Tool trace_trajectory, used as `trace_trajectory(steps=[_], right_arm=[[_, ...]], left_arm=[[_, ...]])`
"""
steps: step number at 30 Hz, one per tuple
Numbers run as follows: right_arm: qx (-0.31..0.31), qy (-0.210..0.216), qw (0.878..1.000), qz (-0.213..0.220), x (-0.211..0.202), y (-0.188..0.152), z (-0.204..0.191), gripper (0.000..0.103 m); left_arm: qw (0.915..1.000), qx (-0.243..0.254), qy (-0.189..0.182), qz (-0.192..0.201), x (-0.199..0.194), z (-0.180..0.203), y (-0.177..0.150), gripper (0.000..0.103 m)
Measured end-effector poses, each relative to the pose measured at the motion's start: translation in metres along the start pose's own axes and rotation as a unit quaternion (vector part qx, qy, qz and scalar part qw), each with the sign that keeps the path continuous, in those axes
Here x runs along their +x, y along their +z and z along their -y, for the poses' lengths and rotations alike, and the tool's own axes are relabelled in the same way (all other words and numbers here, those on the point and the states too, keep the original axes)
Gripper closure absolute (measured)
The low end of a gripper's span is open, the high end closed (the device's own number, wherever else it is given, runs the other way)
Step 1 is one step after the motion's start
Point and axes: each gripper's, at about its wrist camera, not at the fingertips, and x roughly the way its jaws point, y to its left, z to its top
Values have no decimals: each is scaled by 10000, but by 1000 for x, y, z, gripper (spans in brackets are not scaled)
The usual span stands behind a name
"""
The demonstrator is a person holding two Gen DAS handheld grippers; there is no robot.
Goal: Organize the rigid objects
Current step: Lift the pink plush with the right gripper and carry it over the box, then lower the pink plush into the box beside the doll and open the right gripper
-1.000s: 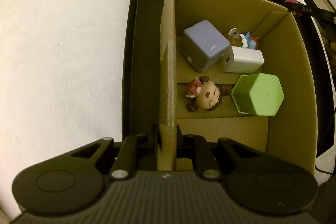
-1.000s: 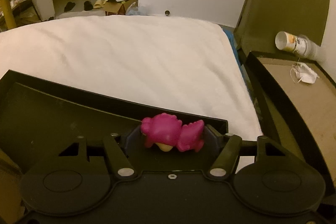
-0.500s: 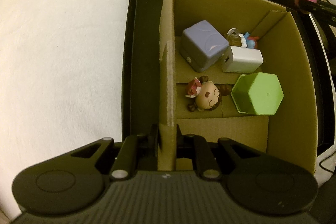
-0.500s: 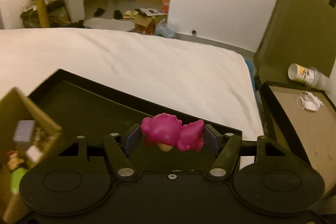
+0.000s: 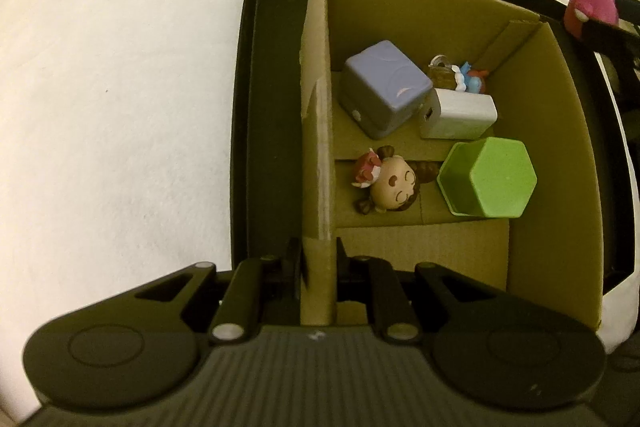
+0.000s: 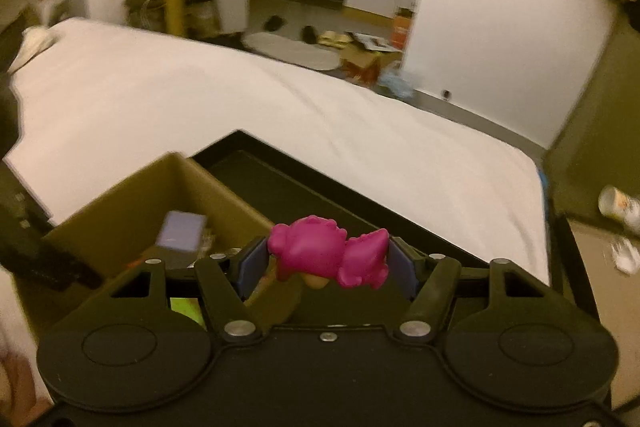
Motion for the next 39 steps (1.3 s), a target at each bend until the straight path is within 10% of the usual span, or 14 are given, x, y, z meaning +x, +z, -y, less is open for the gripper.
trace_trajectory(steps=[23, 39], right_arm=[[-1747, 1288, 9758, -270, -9, 11, -90, 39], [-3428, 1568, 9250, -468, -14, -2, -132, 39]], left_arm=[[9999, -22, -97, 14, 6, -4, 0, 90], [9999, -61, -138, 37, 7, -6, -3, 90]])
